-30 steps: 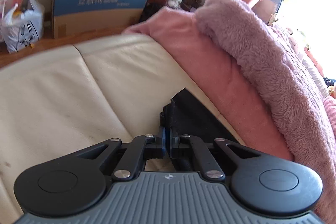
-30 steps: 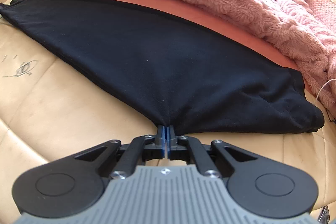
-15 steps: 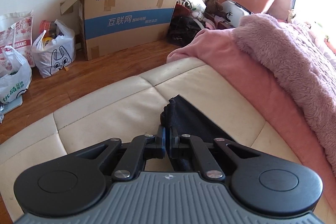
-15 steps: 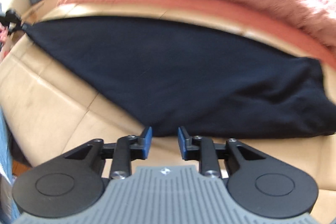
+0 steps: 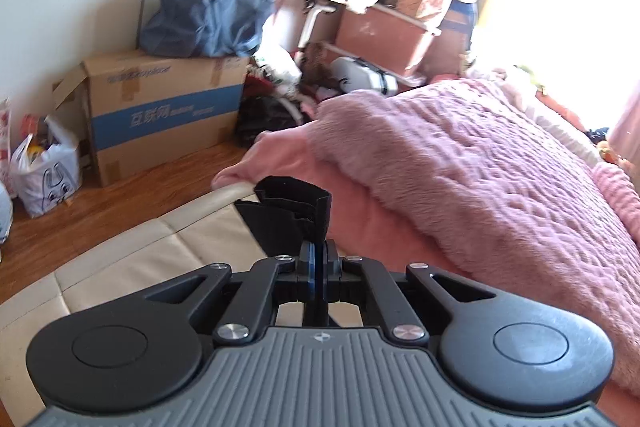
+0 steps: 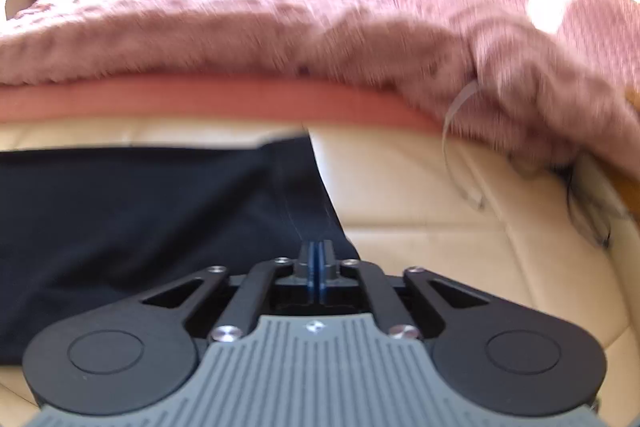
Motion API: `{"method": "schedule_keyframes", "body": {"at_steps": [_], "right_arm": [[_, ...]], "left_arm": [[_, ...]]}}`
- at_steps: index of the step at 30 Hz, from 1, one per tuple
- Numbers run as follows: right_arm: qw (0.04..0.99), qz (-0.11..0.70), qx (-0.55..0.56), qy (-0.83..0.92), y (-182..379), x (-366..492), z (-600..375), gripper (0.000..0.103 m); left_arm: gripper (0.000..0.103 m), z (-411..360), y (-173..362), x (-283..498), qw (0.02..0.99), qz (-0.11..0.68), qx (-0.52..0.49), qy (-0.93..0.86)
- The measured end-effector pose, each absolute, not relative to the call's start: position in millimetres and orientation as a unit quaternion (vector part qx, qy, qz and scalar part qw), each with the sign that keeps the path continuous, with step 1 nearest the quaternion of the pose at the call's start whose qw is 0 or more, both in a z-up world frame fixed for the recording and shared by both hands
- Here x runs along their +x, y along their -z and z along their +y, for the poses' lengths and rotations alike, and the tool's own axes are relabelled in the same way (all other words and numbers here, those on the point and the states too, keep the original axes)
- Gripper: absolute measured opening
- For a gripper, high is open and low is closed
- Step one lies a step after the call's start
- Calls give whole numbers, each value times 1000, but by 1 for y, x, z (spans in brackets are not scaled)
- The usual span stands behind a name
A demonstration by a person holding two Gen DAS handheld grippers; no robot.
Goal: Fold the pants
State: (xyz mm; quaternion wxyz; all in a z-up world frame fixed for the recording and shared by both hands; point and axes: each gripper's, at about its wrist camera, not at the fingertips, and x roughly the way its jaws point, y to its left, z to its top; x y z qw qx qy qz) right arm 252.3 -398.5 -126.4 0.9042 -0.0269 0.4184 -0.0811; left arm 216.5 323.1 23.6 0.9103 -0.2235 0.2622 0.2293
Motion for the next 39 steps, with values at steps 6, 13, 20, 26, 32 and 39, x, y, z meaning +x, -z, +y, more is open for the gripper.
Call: {"method": "schedule_keyframes", "body": {"at_steps": [6,13,20,26,32,39], "right_arm": [[900,429,-7,79,150,243,-412,0],[915,396,25,69,117,227,-390,0],[915,391,95,-8,100,202,-331,7],[901,412,130,-50,107,184,-290,16],[889,434,128,-71,113,168,-273,21],[880,453,125,-74,119,165,-267,24]], "left_arm": [[3,282,-51,229,925,258,-194,-198],[3,200,-82,231,950,244,-147,-127],[3,72,-76,233,971,232,-44,-44],[3,-44,-3,220,962,262,71,41],[3,-98,90,197,920,354,131,111],[4,-86,121,189,872,449,98,166]]}}
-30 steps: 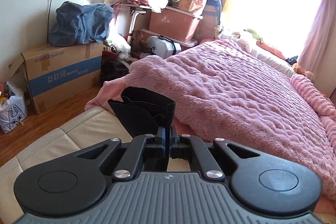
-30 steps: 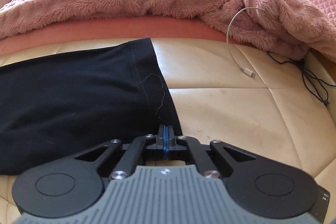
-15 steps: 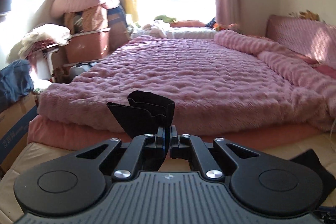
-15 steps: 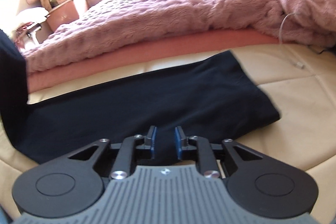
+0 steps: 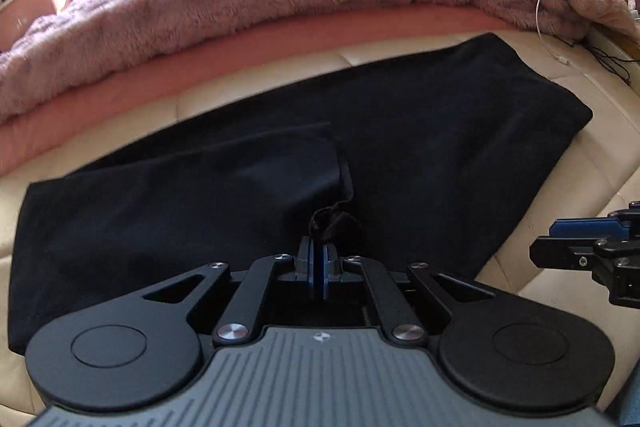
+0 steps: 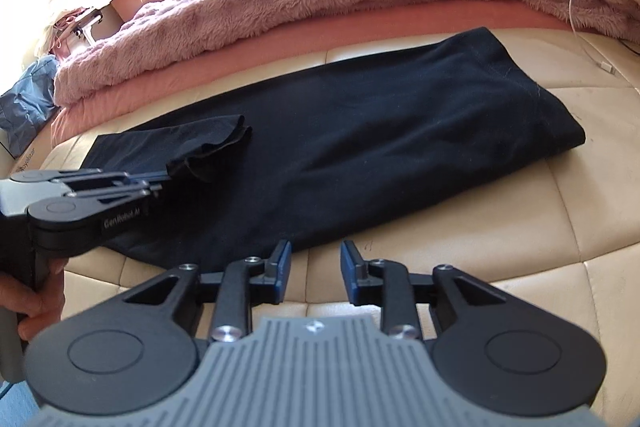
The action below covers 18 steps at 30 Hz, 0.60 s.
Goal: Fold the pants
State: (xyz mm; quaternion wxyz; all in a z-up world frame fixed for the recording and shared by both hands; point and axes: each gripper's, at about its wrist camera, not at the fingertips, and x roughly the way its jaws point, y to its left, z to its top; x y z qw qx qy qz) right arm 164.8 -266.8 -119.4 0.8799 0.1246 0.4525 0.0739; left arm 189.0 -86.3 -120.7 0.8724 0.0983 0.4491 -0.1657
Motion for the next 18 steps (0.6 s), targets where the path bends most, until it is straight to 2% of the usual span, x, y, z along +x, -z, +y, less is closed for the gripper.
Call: {"method": "schedule_keyframes", "body": {"at_steps": [3,8,13,18], "right_arm": [[878,455,123,-79,120,166,-262,25],[877,454,128,-92,117,171,-255,30],[878,437,159,-110,109,181,-249,31],[857,437,232,-143,115,207,-237,37]], "left_arm": [[7,-71,125,195,856,476,57,191],[29,-36,125,210,822,517,-69,227],[32,4,113,211,814,505,-168,233],[32,36,92,211,859,470,-140,146]]}}
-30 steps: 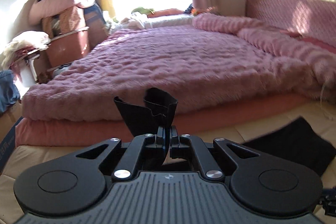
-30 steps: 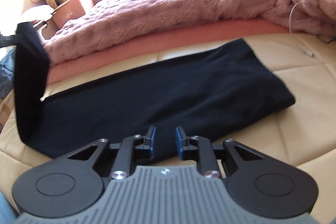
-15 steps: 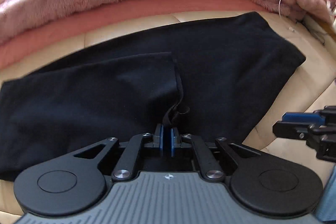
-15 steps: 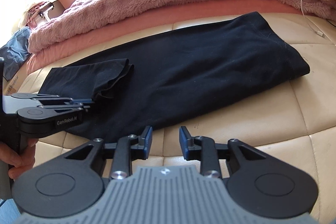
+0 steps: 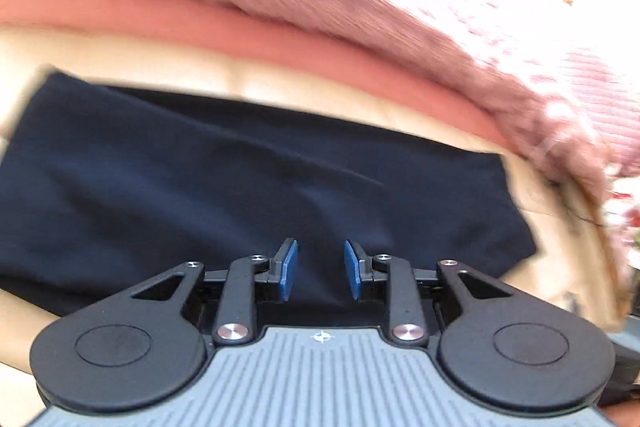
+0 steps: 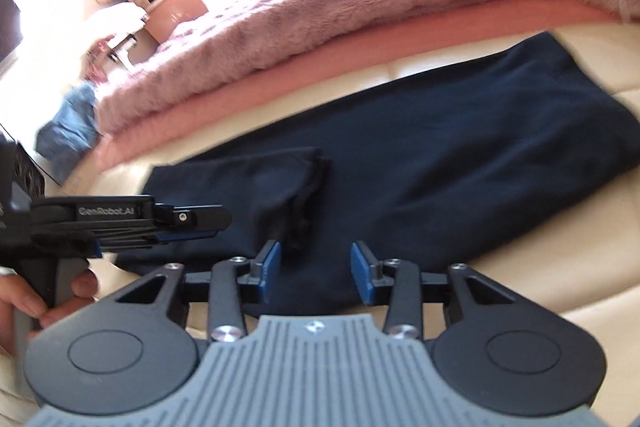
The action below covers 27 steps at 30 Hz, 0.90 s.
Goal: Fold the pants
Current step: 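Grasp the black trouser edge with right gripper and lift it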
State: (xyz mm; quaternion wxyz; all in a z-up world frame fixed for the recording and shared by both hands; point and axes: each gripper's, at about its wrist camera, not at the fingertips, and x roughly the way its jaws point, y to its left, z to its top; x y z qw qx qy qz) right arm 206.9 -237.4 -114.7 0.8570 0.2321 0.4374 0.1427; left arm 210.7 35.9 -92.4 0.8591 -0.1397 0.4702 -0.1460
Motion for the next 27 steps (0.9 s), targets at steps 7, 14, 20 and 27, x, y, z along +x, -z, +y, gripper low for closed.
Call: {"method": "schedule_keyframes", "body": {"at_steps": [7,14,20,27], "right_arm": [[804,478,325,-143,150,250,-233,43],[737,484,447,-151,184,262,-237,37],[733,471,471,-138,184,276,-234,22],[794,454,374,-154,124,292,-213,3]], "left_arm": [[32,67,98,215,870,471,-108,99],[32,77,108,219,865,474,-131,94],[32,81,111,228,867,470,-134,92],[32,95,97,225,878,449,-150,70]]}}
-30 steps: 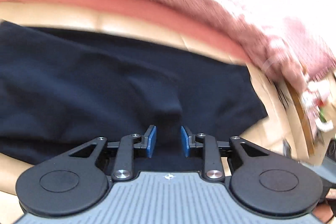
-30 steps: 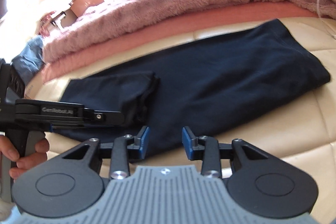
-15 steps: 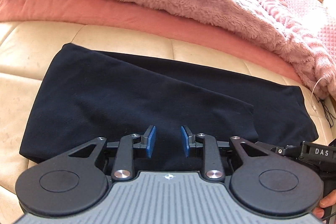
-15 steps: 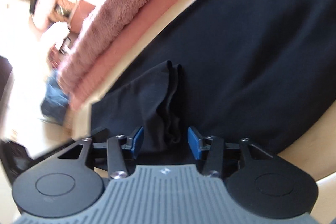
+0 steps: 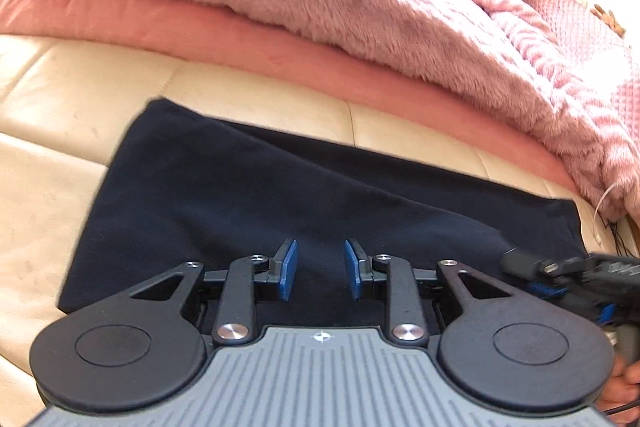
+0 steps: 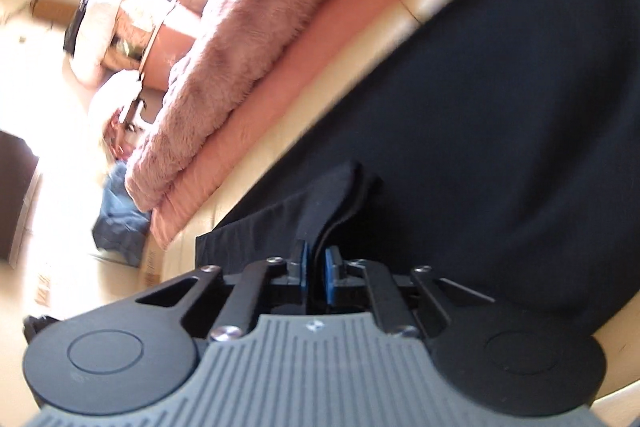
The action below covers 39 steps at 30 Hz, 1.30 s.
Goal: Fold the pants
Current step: 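Grasp the black trouser edge with right gripper and lift it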
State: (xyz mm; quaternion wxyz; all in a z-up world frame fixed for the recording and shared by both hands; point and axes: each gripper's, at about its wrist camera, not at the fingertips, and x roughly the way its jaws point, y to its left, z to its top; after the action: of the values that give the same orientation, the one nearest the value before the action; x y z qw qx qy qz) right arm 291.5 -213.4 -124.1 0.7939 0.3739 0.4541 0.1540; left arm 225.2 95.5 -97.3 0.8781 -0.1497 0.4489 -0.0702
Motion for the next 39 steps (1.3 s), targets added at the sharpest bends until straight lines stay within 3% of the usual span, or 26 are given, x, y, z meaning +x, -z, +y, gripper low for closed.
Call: {"method": "schedule_keyframes", "body": {"at_steps": [6,11,19,20,22,23,24,31,34,36,39], "right_arm": [[877,352,247,-214,30,274,-210,0],[858,464,198,-102,103,281,-235,0],[840,471,258,-80,133,267,-267,0],[836,467,274,-87,133,266,-264,3],[823,463,313,-99,139,264,-268,22],[815,461,336,-105,142,265,-269,36],[803,461,361,-110,148,266,-271,36],[767,455,434,-125,167,280,-264,30],[756,452,455,-128,174,285,-266,19],[758,448,458,-121,172,284,-270,7],[781,433,434,-117,156,284,-268,0]], "left_arm": [[32,100,77,222,889,423,-152,87],[32,84,90,230,883,446,-116,89],[32,89,124,232,868,482,-103,60],[31,91,125,232,868,482,-109,59],[31,93,126,230,867,481,-113,62],[31,93,126,229,867,482,-112,62],[31,94,127,230,867,482,-110,63],[31,95,127,232,866,483,-117,64],[31,95,128,233,865,483,-120,64],[31,95,127,233,865,482,-120,64],[31,97,122,233,872,471,-121,62]]}}
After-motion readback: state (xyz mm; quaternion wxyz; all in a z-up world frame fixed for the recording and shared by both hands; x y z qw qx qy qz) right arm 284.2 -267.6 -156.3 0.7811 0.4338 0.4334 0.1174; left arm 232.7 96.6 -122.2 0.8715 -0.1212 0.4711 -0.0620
